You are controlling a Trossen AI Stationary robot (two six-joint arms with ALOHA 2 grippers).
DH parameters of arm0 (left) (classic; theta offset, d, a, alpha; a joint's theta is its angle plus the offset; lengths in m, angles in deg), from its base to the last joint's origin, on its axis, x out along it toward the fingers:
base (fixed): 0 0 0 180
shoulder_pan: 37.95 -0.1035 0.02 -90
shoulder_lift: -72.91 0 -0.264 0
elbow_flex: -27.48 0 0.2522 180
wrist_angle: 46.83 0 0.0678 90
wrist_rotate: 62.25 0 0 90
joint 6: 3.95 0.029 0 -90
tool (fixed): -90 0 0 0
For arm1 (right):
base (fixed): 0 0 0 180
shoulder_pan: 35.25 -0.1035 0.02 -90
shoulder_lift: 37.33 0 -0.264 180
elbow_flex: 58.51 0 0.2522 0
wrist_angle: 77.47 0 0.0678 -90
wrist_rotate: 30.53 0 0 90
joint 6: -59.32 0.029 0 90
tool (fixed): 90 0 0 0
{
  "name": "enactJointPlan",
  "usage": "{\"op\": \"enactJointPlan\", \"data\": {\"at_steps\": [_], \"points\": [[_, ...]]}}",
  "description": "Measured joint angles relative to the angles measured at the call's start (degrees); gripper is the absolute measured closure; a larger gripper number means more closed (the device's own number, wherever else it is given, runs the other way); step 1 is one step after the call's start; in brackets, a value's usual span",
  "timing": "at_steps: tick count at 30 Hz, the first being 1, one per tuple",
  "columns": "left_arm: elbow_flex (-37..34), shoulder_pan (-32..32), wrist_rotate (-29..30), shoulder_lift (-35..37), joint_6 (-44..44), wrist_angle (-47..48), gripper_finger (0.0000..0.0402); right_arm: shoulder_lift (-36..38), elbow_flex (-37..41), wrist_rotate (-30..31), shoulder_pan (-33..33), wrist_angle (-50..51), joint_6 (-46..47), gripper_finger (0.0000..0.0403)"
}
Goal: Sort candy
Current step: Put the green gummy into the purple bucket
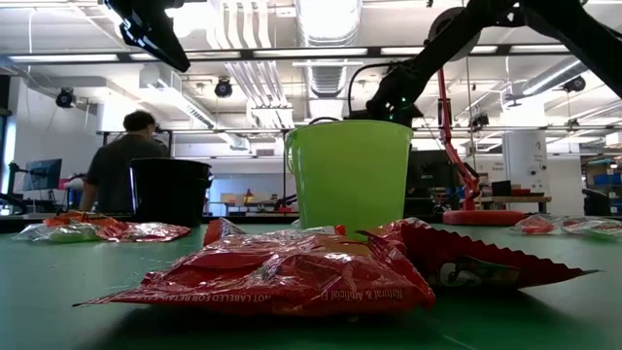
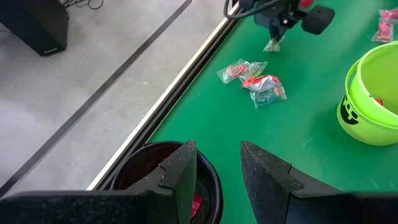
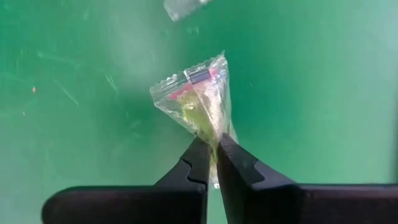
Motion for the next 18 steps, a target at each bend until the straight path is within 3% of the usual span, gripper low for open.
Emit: {"op": "enactJointPlan", "data": {"at_steps": [11,18], "points": [[0.00,0.02,0.25,-0.09,-1.64,0.07,0.0293,13.47,0.02,-0.35,-0.15,0.53,10.84,0.0394],[0.00,0.03,-8.76,-1.13,-2.81,-0.74,0.0293,22.60,-0.01,-0.58,-1.90,-2.48,19.29,0.0394]]}}
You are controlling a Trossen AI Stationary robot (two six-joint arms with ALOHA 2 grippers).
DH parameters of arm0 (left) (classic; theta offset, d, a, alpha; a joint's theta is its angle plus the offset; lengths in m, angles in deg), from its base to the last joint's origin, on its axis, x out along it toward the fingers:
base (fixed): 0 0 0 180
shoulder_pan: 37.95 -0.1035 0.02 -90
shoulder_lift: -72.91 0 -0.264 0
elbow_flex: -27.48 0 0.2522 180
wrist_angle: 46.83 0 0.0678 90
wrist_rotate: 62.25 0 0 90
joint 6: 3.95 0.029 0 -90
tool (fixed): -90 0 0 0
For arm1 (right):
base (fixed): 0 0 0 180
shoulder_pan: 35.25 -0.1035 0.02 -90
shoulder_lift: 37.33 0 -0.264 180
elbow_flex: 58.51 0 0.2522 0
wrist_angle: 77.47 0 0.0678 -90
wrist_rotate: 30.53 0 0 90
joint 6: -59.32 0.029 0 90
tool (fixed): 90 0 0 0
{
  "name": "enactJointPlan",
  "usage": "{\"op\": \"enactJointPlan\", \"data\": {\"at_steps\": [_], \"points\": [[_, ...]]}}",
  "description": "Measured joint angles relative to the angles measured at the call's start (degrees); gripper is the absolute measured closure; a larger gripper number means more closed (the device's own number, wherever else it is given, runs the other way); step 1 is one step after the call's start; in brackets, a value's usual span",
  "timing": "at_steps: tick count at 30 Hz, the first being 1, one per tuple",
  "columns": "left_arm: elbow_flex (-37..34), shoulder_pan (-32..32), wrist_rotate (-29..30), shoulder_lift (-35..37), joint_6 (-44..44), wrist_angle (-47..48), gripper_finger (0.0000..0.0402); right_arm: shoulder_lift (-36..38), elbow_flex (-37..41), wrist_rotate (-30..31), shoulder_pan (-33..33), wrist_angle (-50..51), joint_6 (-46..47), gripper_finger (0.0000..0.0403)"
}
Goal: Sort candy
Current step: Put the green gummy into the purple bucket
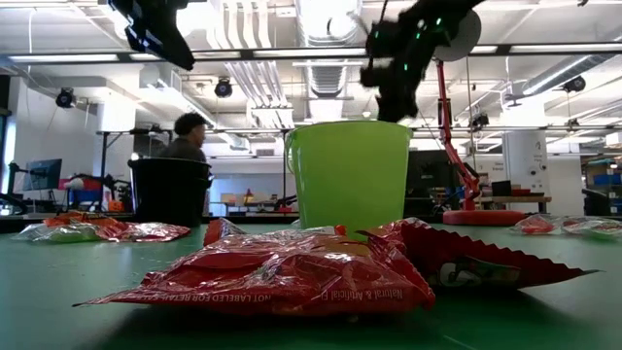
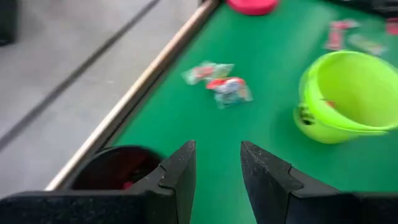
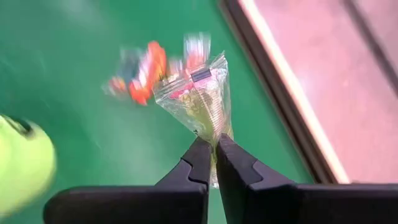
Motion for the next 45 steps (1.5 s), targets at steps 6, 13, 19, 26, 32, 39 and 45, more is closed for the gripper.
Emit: {"op": "enactJointPlan", "data": {"at_steps": [6,13,19,26,32,39,45], "points": [[0.00,-0.01,-8.46,-2.36,0.20,-4.14,0.0293,4.17,-0.04,-0.05,-4.71,-4.56,5.79,0.0394],[0.00,0.56,-17.53,-5.86,4.58,-5.15,0.0292,5.12,-0.04,-0.18,-12.00,-11.55,11.03,0.0394],[0.00,2.59,-19.71,-7.05,11.59,-8.71,0.0292,5.12,-0.04,0.04,-16.84,-17.67,13.31,0.0394],[0.04,3.03,-22.67,-6.92,8.48,-9.59,0.0289,5.12,-0.04,0.17,-17.66,-18.92,13.91,0.0394],[2.80,3.31,-24.77,-7.11,9.83,-9.81,0.0258,5.12,-0.04,-1.21,-17.93,-22.52,15.10,0.0394],[5.78,3.33,-24.98,-9.59,12.78,-13.50,0.0223,5.10,-0.04,-3.52,-20.21,-30.13,15.24,0.0394],[9.62,3.31,-24.98,-14.35,12.79,-16.15,0.0214,5.10,-0.04,-3.46,-21.59,-33.35,15.23,0.0394]]}}
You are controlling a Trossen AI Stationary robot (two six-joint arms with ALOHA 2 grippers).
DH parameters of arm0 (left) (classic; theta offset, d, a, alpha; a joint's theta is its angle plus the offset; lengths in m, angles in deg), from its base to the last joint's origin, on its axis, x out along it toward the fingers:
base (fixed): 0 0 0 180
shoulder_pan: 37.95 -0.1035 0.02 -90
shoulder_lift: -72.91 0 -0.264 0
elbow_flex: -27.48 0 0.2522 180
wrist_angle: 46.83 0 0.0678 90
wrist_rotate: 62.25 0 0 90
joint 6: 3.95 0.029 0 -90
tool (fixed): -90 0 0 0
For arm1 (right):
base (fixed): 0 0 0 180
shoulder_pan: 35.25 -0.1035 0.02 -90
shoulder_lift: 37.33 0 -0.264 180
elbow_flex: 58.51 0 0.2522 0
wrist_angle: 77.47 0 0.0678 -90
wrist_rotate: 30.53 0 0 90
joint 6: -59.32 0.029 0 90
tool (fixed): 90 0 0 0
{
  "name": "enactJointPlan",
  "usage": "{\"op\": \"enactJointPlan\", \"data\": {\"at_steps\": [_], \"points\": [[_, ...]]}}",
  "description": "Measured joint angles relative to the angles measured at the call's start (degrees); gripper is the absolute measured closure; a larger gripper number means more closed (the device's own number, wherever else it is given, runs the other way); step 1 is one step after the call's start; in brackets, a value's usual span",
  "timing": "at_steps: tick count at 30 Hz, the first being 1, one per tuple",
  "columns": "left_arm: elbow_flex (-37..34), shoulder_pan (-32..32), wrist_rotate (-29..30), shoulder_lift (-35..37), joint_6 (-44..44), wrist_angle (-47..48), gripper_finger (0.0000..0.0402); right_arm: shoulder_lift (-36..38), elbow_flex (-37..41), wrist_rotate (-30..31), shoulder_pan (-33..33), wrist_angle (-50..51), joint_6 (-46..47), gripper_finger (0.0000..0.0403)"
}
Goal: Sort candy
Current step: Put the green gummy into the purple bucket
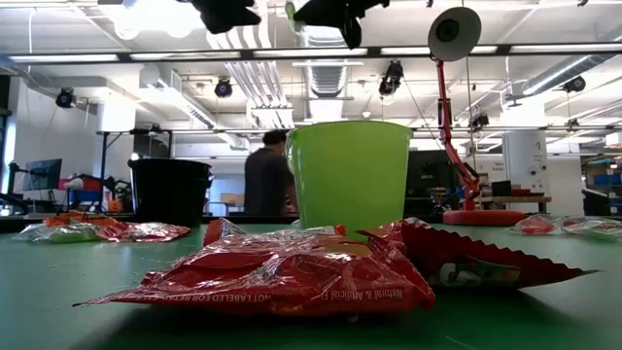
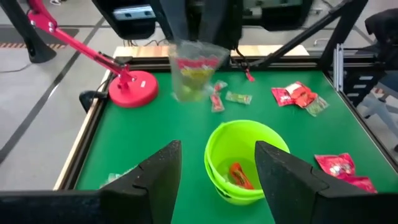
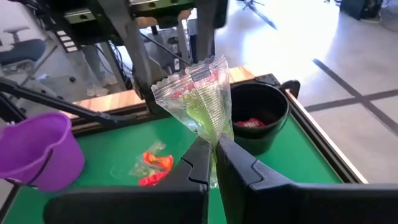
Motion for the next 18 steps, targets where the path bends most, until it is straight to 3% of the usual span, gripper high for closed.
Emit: {"op": "enactJointPlan", "data": {"at_steps": [7,18], "points": [[4.86,0.00,-0.01,-5.59,0.01,-0.18,0.0217,0.00,0.00,0.01,-0.35,-0.25,0.03,0.0394],[9.84,-0.02,-5.07,-11.21,0.00,-1.83,0.0217,-0.02,0.00,0.06,-0.33,-0.17,-0.01,0.0394]]}}
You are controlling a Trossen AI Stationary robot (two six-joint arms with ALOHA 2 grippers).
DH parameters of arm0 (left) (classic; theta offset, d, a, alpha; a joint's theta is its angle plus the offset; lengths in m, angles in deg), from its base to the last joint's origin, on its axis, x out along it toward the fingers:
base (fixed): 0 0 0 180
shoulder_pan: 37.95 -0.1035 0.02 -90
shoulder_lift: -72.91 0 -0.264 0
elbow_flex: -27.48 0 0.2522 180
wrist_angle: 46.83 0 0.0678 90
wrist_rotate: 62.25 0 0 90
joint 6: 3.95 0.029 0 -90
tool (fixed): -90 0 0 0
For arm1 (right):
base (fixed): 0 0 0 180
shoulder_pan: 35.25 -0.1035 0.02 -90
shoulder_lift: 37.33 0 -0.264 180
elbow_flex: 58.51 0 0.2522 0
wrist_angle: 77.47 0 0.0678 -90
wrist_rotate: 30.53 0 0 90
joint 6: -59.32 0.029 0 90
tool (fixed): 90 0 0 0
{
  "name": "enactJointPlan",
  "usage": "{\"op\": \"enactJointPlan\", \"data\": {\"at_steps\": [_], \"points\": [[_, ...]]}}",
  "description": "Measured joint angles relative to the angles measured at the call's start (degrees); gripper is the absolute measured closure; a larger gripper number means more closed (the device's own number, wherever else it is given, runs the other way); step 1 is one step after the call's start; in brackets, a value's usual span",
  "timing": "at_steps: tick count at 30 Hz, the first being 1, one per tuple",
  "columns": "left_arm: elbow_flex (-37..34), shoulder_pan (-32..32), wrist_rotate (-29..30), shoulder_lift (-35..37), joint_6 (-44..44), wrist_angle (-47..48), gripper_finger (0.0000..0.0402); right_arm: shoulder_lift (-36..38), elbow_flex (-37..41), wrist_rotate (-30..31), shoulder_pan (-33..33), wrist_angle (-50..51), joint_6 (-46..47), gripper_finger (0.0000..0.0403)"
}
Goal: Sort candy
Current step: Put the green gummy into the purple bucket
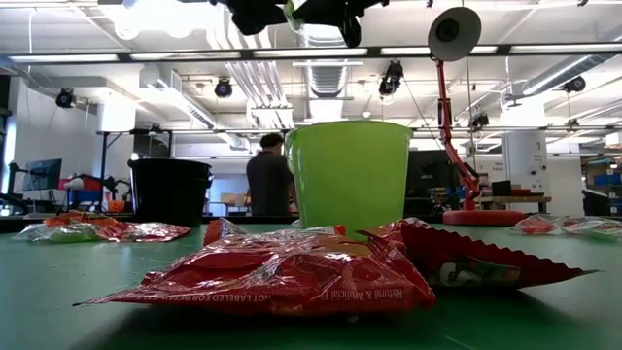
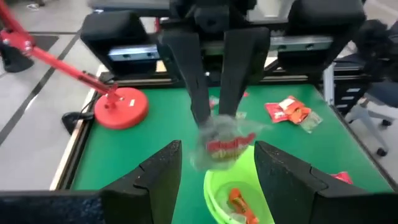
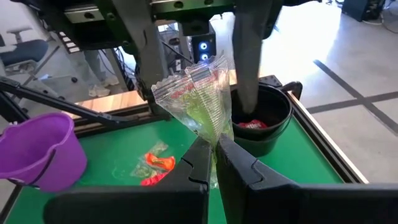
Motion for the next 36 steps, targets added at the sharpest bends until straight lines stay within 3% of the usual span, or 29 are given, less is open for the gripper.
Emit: {"op": "enactJointPlan", "data": {"at_steps": [3,10,25,36], "points": [[0.21,0.00,-3.50,-0.89,-0.01,-0.89,0.0217,0.00,0.00,0.38,0.00,0.03,0.00,0.0394],[0.23,-0.34,-1.44,-1.68,0.50,-1.24,0.0230,-0.02,0.00,0.42,0.00,0.03,0.03,0.0394],[0.23,-0.87,-1.40,-1.64,1.50,-1.39,0.0381,-0.02,-0.02,0.42,0.00,0.47,0.17,0.0391],[0.23,-0.98,-1.22,-1.18,1.63,2.57,0.0394,-0.02,-0.02,0.42,0.00,0.47,2.40,0.0302]]}}
